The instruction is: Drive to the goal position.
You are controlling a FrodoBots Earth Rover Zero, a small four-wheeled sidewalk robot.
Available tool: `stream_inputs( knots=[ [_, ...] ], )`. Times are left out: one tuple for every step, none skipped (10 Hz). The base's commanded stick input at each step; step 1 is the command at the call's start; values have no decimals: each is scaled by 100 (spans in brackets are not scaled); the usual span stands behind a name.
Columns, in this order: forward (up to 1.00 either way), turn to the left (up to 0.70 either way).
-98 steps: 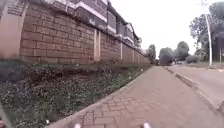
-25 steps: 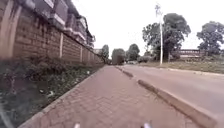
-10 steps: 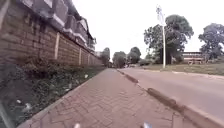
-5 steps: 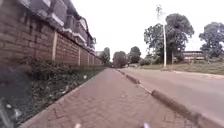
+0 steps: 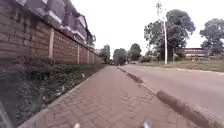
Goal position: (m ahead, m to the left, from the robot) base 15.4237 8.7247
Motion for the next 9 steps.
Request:
stream_inputs(
  knots=[
    [50,0],
    [50,0],
    [50,0],
    [50,0],
    [50,0],
    [50,0],
    [50,0],
    [50,0],
    [50,0]
  ],
)
